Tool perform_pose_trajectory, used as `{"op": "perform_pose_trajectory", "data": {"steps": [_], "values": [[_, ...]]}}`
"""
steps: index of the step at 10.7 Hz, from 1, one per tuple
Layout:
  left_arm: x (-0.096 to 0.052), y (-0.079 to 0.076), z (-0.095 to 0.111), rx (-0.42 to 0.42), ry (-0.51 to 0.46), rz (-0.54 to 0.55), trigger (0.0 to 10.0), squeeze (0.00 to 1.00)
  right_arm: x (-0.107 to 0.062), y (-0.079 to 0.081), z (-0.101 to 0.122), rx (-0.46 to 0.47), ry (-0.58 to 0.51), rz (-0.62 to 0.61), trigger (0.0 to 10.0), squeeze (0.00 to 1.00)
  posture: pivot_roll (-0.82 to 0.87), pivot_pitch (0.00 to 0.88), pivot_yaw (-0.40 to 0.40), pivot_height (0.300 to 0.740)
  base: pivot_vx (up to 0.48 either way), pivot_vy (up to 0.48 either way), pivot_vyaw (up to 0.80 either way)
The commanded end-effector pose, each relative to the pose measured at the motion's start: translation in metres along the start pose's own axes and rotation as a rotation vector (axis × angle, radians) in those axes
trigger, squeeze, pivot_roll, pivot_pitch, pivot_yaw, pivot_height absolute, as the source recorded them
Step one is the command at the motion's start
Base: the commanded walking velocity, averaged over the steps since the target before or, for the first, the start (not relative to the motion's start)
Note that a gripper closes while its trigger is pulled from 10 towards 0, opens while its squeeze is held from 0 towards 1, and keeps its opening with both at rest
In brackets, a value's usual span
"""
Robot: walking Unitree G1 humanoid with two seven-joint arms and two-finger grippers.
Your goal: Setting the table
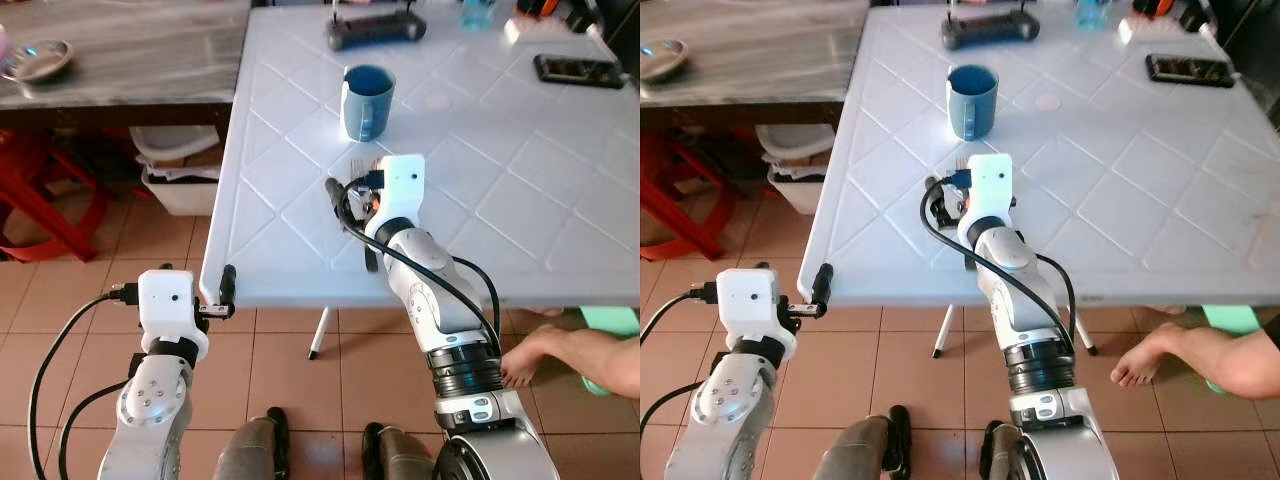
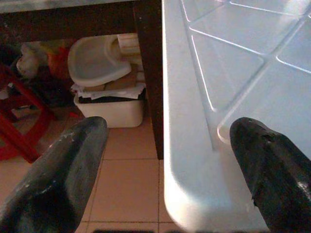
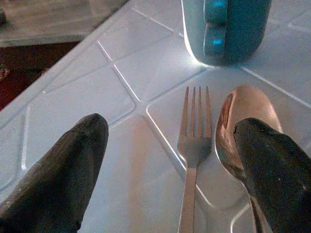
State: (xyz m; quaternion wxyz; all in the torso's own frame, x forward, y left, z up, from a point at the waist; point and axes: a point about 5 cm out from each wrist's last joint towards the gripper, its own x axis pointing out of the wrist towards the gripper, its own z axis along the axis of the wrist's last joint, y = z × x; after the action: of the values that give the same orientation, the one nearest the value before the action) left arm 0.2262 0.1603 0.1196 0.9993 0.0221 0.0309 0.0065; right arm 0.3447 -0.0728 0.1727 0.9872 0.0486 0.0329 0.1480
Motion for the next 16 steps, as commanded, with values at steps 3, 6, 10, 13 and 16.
{"op": "perform_pose_trajectory", "data": {"steps": [3,6,10,13,16], "values": [[-0.003,0.003,0.001,0.018,0.012,-0.009,10.0,0.00,0.001,0.004,-0.005,0.028,0.040,0.006,10.0,0.00,0.09,0.278,0.067,0.740,0.000,0.000,0.00],[-0.002,0.002,0.003,0.015,0.011,-0.010,10.0,0.00,0.000,0.009,0.000,0.035,0.042,0.029,10.0,0.00,0.09,0.270,0.059,0.740,0.000,0.000,0.00],[-0.001,0.003,0.003,0.013,0.008,-0.010,10.0,0.00,-0.011,0.009,0.001,0.058,0.050,0.020,10.0,0.00,0.09,0.264,0.055,0.740,0.000,0.000,0.00],[0.000,0.000,0.003,0.007,0.009,-0.023,10.0,0.00,-0.016,0.013,0.001,0.079,0.075,0.026,10.0,0.00,0.08,0.268,0.063,0.740,0.000,0.000,0.00],[0.001,0.000,0.002,0.004,0.013,-0.030,10.0,0.00,-0.017,0.012,-0.024,0.047,0.226,0.049,0.0,0.00,0.08,0.271,0.061,0.740,0.000,0.000,0.00]]}}
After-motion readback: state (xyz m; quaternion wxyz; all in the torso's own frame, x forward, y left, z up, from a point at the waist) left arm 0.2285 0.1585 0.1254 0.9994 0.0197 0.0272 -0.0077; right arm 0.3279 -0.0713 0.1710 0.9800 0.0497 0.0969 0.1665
